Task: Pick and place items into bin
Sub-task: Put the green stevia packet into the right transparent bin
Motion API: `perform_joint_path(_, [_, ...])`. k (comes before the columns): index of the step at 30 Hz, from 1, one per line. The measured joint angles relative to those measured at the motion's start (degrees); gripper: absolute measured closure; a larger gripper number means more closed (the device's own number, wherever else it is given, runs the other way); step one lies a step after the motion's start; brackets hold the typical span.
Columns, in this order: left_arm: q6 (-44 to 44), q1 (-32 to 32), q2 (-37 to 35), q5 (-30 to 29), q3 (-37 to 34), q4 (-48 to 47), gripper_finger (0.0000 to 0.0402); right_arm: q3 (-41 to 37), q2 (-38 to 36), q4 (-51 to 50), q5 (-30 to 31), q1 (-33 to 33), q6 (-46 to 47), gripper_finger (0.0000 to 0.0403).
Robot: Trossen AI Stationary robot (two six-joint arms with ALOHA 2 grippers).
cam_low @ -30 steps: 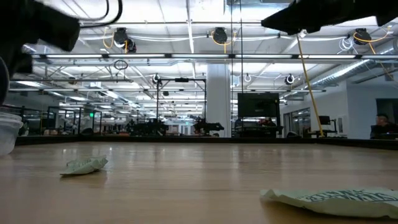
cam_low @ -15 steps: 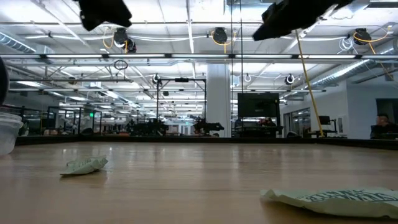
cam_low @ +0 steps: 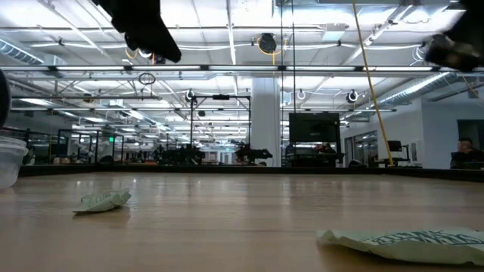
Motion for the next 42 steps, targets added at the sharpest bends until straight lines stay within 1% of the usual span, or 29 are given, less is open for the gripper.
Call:
perform_joint_path(2, [1.2, 0.9, 0.6, 0.0, 0.0, 0.4, 0.0314, -2.2, 1.8, 3.8, -2.9, 1.6, 5.1, 0.0305])
perform_joint_path(4, [2.2, 1.7, 1.1, 0.0, 0.0, 1.4, 0.0314, -3.6, 3.5, 9.9, -6.2, 2.5, 7.6, 0.0295])
perform_joint_path(7, [2.6, 2.7, 1.1, 0.0, -0.1, 2.0, 0.0314, -3.9, 5.5, 18.6, -9.2, 3.2, 7.7, 0.0280])
perform_joint_path(9, [1.9, 3.4, 1.3, 0.0, 0.0, 2.5, 0.0314, -3.9, 6.5, 21.0, -10.1, 3.8, 7.8, 0.0271])
perform_joint_path(11, [1.3, 3.8, 1.5, 0.0, 0.0, 2.6, 0.0314, -3.9, 7.2, 21.3, -12.0, 4.6, 8.5, 0.0265])
perform_joint_path(13, [1.2, 4.1, 1.4, 0.0, 0.0, 3.6, 0.0314, -3.9, 8.1, 20.4, -13.4, 5.3, 11.3, 0.0262])
perform_joint_path(17, [1.1, 4.8, 1.4, 0.1, 0.0, 6.2, 0.0314, -3.9, 9.9, 17.6, -20.5, 6.1, 19.0, 0.0261])
perform_joint_path(19, [2.7, 5.3, 1.4, 0.1, 0.0, 8.9, 0.0314, -3.9, 10.4, 17.0, -22.5, 6.7, 21.0, 0.0261])
perform_joint_path(23, [6.6, 6.4, 1.4, 0.1, 0.0, 13.6, 0.0314, -3.9, 10.9, 16.3, -22.6, 8.0, 23.7, 0.0261])
perform_joint_path(26, [7.7, 6.7, 1.4, 0.1, 0.0, 15.1, 0.0314, -3.9, 11.6, 12.6, -20.3, 9.1, 25.6, 0.0261])
perform_joint_path(29, [9.0, 7.0, 1.4, 0.1, 0.0, 14.8, 0.0314, -3.9, 12.5, 10.1, -16.6, 10.6, 24.9, 0.0261])
perform_joint_path(32, [10.2, 7.0, 1.4, 0.1, 0.0, 14.8, 0.0314, -3.9, 13.4, 10.8, -16.1, 11.6, 24.1, 0.0261])
perform_joint_path(37, [10.3, 7.0, 1.4, 0.7, 0.0, 14.7, 0.0314, -3.9, 14.3, 10.6, -10.8, 13.0, 23.1, 0.0261])
perform_joint_path(42, [10.2, 7.0, 1.4, 2.8, 0.0, 14.7, 0.0314, -3.9, 16.0, 10.9, -10.5, 13.5, 22.2, 0.0261])
